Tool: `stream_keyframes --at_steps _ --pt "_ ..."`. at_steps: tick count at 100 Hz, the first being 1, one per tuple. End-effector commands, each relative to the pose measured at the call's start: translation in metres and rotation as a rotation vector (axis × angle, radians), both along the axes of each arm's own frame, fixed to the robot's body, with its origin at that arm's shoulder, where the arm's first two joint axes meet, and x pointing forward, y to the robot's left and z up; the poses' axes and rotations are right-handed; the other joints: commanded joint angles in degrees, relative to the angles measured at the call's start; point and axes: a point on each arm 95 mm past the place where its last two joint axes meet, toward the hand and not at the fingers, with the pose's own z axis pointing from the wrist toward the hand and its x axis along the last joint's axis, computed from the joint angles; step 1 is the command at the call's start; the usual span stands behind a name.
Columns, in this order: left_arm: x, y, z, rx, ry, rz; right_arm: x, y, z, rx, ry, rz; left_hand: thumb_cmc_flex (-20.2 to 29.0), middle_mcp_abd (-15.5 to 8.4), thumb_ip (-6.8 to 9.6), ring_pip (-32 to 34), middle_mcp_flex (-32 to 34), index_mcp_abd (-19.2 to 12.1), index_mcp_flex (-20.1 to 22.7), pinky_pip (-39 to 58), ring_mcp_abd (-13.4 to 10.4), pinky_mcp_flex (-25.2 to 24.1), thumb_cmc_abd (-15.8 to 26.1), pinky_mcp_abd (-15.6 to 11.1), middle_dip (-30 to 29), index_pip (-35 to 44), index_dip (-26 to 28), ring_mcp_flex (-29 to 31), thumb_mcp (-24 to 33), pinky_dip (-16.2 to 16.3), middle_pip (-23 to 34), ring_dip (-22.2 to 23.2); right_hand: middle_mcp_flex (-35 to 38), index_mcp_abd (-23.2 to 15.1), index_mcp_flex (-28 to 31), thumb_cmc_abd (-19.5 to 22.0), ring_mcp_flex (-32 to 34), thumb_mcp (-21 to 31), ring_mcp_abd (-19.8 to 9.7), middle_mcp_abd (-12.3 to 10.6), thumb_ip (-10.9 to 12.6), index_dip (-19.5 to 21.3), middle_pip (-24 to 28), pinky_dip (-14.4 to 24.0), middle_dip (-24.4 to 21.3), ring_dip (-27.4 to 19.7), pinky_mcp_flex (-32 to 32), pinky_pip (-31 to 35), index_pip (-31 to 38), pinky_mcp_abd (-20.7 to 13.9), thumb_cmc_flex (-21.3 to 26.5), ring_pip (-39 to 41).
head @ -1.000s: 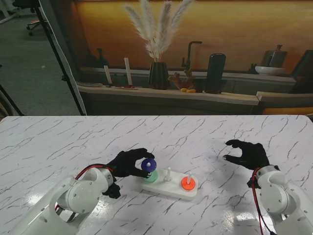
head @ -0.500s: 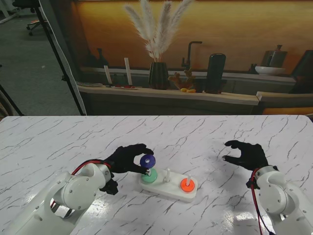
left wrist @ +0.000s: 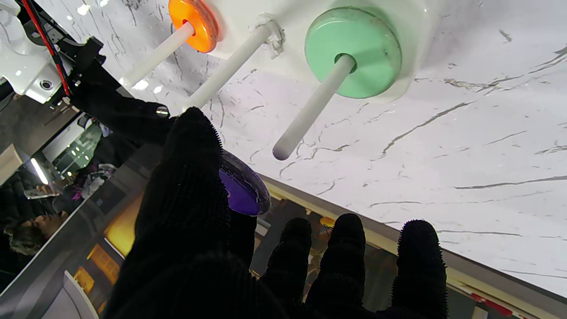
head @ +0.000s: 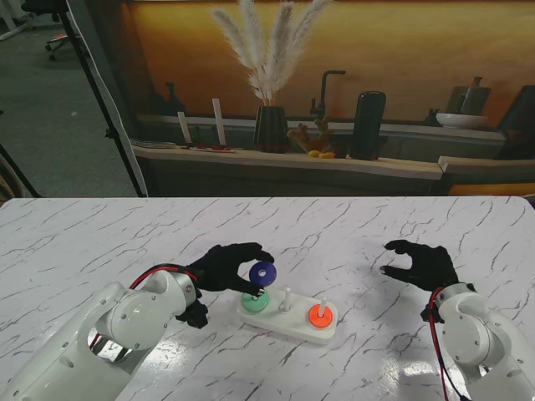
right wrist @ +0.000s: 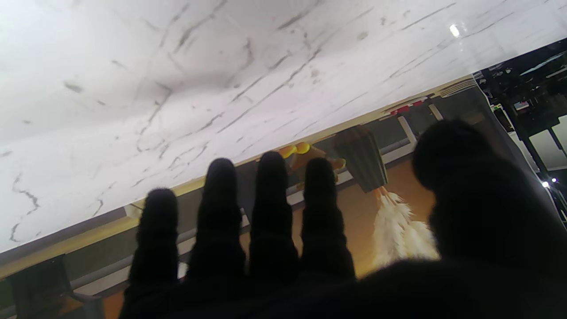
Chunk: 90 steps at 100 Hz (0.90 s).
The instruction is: Move the three rings of the Hanoi Tower from the left rod to the right rod
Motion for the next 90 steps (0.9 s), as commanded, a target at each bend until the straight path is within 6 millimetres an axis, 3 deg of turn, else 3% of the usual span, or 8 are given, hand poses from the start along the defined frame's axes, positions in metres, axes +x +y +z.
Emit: stream_keyframes --at_steps 1,37,90 --pt "-0.001 -0.007 0.003 -0.011 -0.001 -0.041 -0.003 0.004 -0.005 0.010 0.011 0.002 3.8 -0.6 -0.91 0.5 0.1 -3.7 4.3 2.0 0.0 -0.4 4.4 2.6 0.6 4.4 2.0 1.2 1.8 -0.1 0.0 0.5 0.6 -0.3 1.3 1.4 0.9 -1.0 -0.3 -0.5 1.3 -0.1 0.4 -0.4 0.2 0.3 -0.2 1.1 0.5 13.4 0.9 1.0" --pt "0.001 -0.029 0.001 -0.031 0.017 -0.101 -0.003 0.002 -0.004 0.007 0.007 -0.006 3.9 -0.7 -0.88 0.4 0.1 -3.8 4.3 1.8 0.0 -0.3 4.3 2.8 0.6 4.4 2.2 1.2 1.8 -0.4 0.0 0.4 0.6 -0.3 1.3 1.4 0.8 -1.0 -0.3 -0.5 1.3 0.0 0.4 -0.4 0.2 0.3 -0.2 1.2 0.5 13.5 0.9 1.0" --pt "-0.004 -0.043 -0.011 -0.031 0.061 -0.142 -0.003 0.000 -0.006 0.009 0.011 -0.010 3.9 -0.7 -0.88 0.4 0.0 -3.7 4.3 1.5 -0.1 -0.4 4.3 2.6 0.6 4.4 2.3 1.1 1.8 -0.7 0.0 0.3 0.4 -0.3 1.3 1.4 0.8 -1.0 -0.2 -0.5 1.3 0.0 0.4 -0.4 0.1 0.3 -0.2 1.3 0.5 13.4 1.0 1.0"
